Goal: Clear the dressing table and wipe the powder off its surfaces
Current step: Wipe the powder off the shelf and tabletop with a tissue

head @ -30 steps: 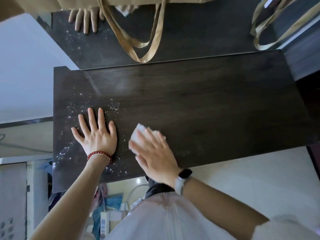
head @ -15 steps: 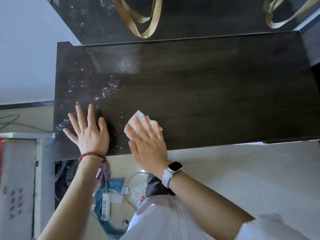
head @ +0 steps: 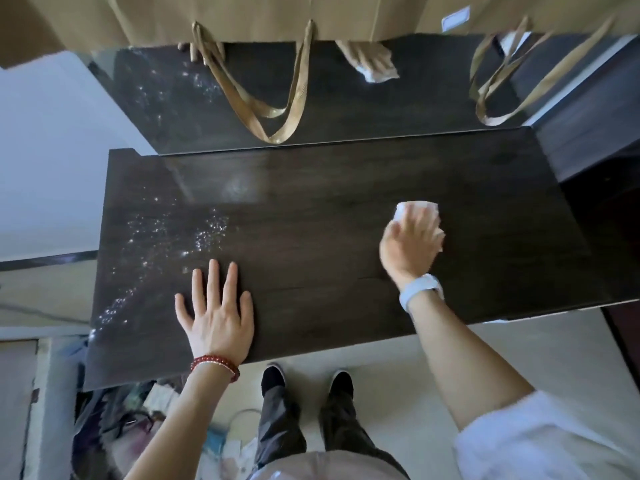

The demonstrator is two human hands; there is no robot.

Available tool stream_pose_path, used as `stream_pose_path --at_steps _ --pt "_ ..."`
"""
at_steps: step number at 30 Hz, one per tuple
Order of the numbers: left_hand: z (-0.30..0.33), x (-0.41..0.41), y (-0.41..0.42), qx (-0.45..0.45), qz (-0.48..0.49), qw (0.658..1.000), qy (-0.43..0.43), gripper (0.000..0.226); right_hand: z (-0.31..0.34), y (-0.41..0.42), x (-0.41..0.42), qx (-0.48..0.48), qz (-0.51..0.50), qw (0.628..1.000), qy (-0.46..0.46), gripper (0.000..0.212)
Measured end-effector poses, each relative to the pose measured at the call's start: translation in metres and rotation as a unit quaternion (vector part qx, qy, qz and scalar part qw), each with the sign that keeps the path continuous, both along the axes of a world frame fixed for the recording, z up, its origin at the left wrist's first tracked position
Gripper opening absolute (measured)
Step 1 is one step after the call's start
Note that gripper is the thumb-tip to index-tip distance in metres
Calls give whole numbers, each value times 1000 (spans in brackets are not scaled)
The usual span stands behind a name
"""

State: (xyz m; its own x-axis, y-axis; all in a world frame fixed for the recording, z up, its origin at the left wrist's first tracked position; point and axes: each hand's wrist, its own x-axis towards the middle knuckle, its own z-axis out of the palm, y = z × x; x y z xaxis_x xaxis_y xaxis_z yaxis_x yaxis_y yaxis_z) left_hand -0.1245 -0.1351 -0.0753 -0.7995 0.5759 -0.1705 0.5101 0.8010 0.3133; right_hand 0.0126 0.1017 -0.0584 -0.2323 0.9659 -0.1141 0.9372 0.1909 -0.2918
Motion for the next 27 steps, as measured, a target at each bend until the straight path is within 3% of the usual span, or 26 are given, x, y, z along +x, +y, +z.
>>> stream_pose_path --at_steps 3,6,8,10,12,15,19,23,27 --pt "2 -6 -4 19 5 1000 -10 43 0 -86 -49 28 274 960 37 34" --pt "10 -14 -9 86 32 996 -19 38 -4 -153 -56 -65 401 904 132 54" --pt "17 -16 -15 121 50 991 -11 37 -2 -158 -47 -199 387 876 209 53" --pt "24 -13 -21 146 71 987 0 36 12 -151 -43 -356 291 827 323 40" --pt "32 -6 -23 164 87 983 10 39 25 -140 -46 -411 186 808 378 29" --pt "39 14 -20 179 57 981 43 41 30 -121 -49 -308 142 881 331 24" --pt "31 42 12 108 -117 986 57 46 19 -90 -24 -104 232 948 190 39" --pt "8 50 61 -7 -138 990 24 57 -14 -67 23 18 277 960 -37 50" --pt "-4 47 38 -42 -190 979 52 56 -27 -74 19 39 222 973 -43 54"
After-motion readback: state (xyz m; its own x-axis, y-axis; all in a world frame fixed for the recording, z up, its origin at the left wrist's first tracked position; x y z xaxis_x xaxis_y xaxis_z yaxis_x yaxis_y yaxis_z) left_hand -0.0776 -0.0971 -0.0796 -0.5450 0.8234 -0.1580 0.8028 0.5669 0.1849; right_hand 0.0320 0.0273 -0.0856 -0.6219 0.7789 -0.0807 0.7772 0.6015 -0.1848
